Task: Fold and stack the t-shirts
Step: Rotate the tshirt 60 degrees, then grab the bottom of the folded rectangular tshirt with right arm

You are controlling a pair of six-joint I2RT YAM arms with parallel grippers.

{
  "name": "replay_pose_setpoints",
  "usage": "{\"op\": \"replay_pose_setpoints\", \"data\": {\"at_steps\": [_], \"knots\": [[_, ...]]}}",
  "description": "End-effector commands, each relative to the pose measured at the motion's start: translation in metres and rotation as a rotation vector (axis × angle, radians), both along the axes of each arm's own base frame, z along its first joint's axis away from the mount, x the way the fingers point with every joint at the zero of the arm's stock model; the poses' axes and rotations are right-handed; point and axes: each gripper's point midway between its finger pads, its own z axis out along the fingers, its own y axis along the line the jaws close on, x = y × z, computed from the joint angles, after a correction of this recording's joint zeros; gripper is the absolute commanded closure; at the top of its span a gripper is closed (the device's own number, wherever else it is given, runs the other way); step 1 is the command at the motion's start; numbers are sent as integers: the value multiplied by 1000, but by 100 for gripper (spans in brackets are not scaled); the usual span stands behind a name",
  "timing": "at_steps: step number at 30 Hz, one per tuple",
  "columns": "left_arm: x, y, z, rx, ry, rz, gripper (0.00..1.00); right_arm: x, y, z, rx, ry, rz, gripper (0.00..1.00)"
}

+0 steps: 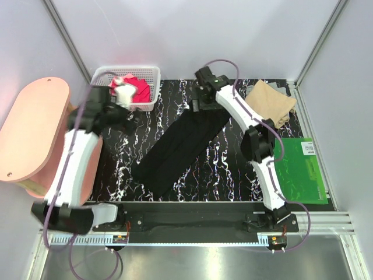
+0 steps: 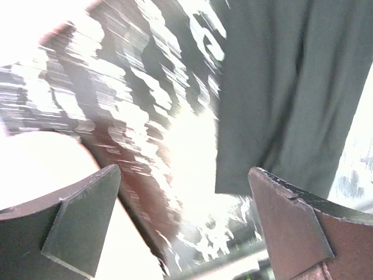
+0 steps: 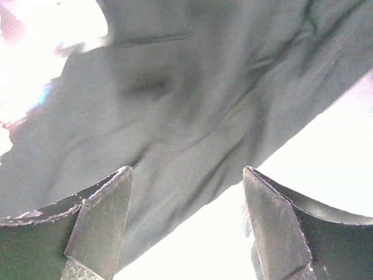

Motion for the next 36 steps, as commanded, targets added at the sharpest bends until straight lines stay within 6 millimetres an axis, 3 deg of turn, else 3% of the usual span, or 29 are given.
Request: {"op": "replay_pose_setpoints", "data": {"at_steps": [1,3,4,5,7,8,11,14,18,26,30,36], "knots": [[-15,33,60,-99,-166,124,1,-72,63,130,-58,-301,178,16],[-17,58,55,-116,-183,222,1,-111,74,124,-155,-330,263,16],[-18,65,47,-123,-188,249,1,-140,105,123,-186,-393,345,16],[-19,79,43,-120,-190,298,1,-163,104,103,-263,-382,419,16],[-19,88,28,-129,-159,346,1,-197,123,87,-308,-406,514,15],[-18,96,23,-132,-151,379,1,-229,134,65,-336,-384,606,14],[-14,102,5,-151,-111,407,1,-277,161,31,-363,-380,739,11],[-8,98,-2,-179,-87,391,1,-295,180,9,-400,-371,810,10],[0,91,-6,-217,-60,366,1,-314,212,-4,-381,-365,889,10],[3,91,-27,-215,-6,349,1,-319,266,-18,-319,-365,963,14],[3,96,-32,-183,-3,345,1,-321,284,-16,-279,-364,967,15],[8,101,-30,-166,-37,359,1,-326,293,-33,-268,-319,973,16]]}}
